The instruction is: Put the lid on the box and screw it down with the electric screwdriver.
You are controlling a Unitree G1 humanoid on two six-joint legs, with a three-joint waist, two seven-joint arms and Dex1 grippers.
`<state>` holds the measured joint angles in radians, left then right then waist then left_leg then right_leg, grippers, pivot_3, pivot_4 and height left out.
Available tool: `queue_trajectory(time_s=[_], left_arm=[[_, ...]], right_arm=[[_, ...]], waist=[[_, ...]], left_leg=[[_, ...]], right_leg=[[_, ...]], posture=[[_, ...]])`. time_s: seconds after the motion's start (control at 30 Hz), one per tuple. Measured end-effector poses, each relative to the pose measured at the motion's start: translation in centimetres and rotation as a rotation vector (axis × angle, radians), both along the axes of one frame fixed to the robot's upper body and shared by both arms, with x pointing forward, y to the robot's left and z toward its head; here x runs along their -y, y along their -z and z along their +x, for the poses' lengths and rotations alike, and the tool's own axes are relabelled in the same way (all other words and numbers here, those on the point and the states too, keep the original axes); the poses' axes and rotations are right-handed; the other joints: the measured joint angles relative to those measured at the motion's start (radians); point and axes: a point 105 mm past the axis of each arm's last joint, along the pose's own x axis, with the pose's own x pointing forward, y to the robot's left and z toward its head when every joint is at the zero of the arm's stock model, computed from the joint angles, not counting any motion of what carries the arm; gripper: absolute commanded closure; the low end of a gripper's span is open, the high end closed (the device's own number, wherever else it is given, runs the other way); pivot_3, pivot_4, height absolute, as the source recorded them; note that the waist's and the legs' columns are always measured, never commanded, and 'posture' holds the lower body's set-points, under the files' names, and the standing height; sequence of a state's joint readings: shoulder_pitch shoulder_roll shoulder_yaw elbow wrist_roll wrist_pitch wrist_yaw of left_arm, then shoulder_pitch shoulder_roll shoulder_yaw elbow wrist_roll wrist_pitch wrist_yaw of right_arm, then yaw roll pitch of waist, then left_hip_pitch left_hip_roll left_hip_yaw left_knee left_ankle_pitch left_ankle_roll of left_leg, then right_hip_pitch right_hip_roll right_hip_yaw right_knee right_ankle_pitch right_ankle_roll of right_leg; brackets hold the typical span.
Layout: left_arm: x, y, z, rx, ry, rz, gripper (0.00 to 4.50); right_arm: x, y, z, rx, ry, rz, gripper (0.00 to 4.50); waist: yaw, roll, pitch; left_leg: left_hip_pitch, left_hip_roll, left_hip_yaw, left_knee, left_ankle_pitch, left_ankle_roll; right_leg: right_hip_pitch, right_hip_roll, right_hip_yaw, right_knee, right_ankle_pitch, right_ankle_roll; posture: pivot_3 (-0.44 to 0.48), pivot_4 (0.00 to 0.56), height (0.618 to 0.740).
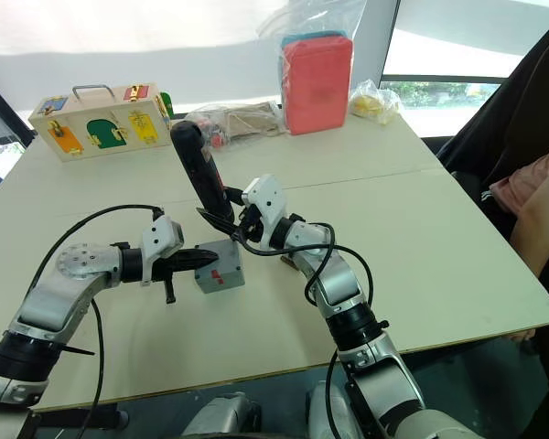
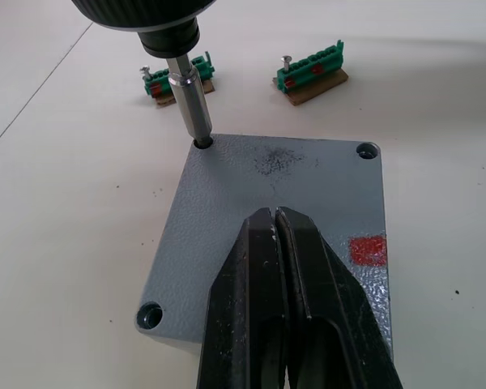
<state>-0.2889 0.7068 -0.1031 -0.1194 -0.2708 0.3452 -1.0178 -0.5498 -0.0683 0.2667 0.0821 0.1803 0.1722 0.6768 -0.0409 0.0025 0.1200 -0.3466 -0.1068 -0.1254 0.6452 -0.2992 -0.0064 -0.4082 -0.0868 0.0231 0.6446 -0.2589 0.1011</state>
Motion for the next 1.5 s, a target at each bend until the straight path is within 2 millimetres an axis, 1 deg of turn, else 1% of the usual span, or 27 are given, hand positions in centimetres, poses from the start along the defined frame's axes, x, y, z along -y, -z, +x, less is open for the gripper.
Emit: queue_trajectory(time_s=[0.23,0.7,1.03,1.17,1.27,1.5], left_arm=[[0.0,0.2,-0.1,-0.008,-0.002,0.002,4.50],[-0.1,0.5,0.0,-0.008,-0.003,0.010,4.50],[-0.1,0.9,-0.1,-0.018,-0.001,0.019,4.50],[-0.2,1.0,-0.2,-0.018,0.000,0.019,4.50],[-0.2,1.1,-0.2,-0.021,0.004,0.021,4.50],[-0.1,1.2,-0.2,-0.021,0.010,0.029,4.50]], right_arm=[[-0.1,0.3,0.0,-0.038,-0.013,-0.008,2.59],[-0.3,0.5,0.2,-0.073,-0.013,-0.016,2.59],[-0.4,0.7,0.7,-0.109,0.011,-0.028,2.59],[-0.4,0.9,0.7,-0.113,0.013,-0.031,2.59],[-0.4,1.0,0.7,-0.118,0.014,-0.033,2.59],[-0.2,1.2,0.9,-0.125,0.026,-0.038,2.59]], waist=[[0.001,0.000,-0.003],[0.000,0.003,-0.010],[0.003,0.009,-0.017],[0.004,0.010,-0.019],[0.006,0.009,-0.019],[0.008,0.009,-0.020]], left_leg=[[0.008,0.000,0.000,-0.001,-0.003,0.000],[0.008,0.001,-0.001,-0.002,-0.004,0.000],[0.010,0.001,-0.003,-0.003,-0.005,0.001],[0.015,0.001,-0.005,-0.008,-0.005,0.001],[0.022,0.001,-0.006,-0.015,-0.005,0.001],[0.024,0.001,-0.006,-0.016,-0.005,0.001]], right_leg=[[0.004,0.000,0.000,-0.001,-0.003,0.000],[0.004,0.000,0.000,-0.001,-0.005,0.000],[0.009,0.001,-0.001,-0.007,-0.005,0.001],[0.014,0.001,-0.001,-0.012,-0.005,0.001],[0.019,0.000,-0.001,-0.015,-0.006,0.001],[0.020,0.000,-0.001,-0.015,-0.007,0.003]], posture=[[0.000,0.150,0.740],[0.000,0.150,0.740],[0.000,0.150,0.740],[0.000,0.150,0.740],[0.000,0.150,0.740],[0.000,0.150,0.740]])
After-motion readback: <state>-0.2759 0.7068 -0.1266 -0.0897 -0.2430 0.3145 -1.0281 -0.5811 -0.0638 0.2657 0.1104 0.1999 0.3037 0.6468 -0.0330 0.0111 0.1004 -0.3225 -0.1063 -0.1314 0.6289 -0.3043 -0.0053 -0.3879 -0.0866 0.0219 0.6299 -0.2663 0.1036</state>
